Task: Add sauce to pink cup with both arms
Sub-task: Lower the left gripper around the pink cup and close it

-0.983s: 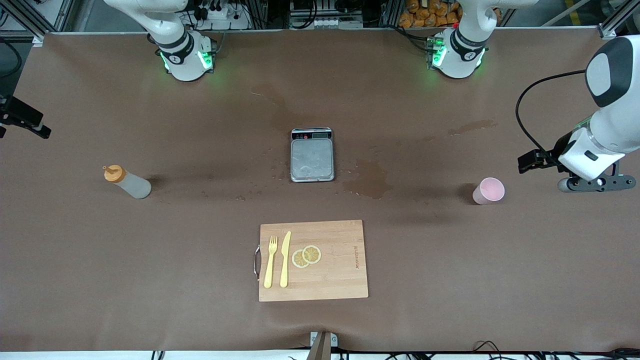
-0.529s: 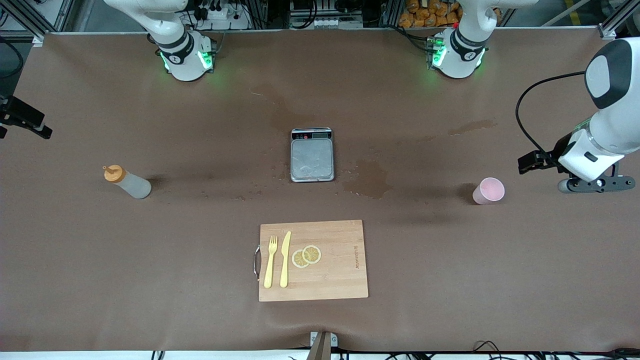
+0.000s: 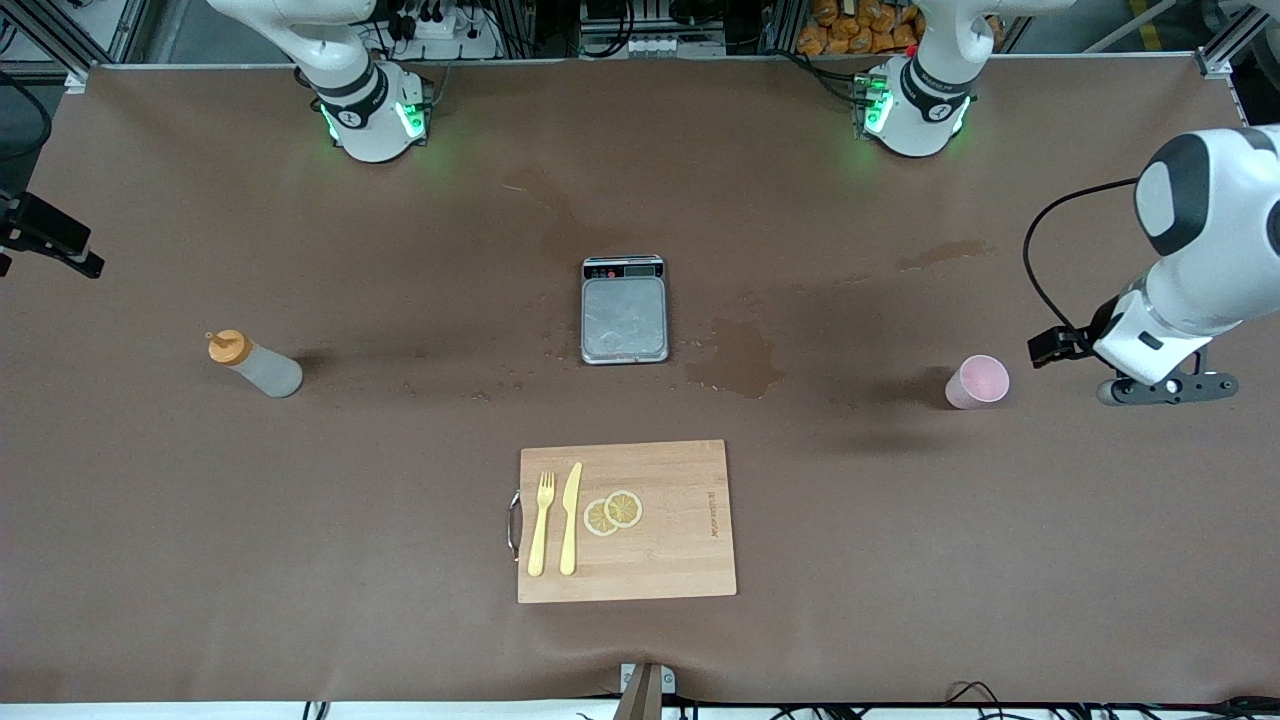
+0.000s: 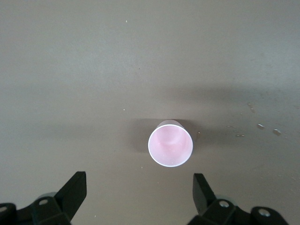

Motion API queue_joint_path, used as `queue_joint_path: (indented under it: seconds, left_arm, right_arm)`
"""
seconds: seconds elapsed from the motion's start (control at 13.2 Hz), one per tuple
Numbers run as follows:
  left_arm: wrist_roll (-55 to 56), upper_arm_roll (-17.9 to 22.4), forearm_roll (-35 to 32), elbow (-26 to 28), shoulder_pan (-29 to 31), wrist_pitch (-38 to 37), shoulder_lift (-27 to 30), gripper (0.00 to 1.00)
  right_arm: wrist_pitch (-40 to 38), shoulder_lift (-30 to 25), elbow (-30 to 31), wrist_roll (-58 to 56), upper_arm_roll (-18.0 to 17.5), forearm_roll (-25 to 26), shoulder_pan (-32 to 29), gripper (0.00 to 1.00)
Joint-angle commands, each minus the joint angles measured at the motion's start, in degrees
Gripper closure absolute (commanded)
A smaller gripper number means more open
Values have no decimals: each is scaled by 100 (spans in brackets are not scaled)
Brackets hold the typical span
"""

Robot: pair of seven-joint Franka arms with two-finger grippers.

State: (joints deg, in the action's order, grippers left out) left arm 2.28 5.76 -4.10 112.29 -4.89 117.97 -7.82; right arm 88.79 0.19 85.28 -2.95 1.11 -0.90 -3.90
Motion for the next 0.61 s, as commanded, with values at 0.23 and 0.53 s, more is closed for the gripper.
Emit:
queue_joint_path:
  seconds: [0.23, 0.53]
  left_arm:
    - [10, -58, -73, 634, 154, 962, -289, 0]
    - [10, -67, 357, 759, 225, 1290, -641, 0]
  right_arm:
    - [24, 16, -38, 23, 3, 196, 21, 0]
    - [15, 25, -38, 23, 3, 187, -23, 0]
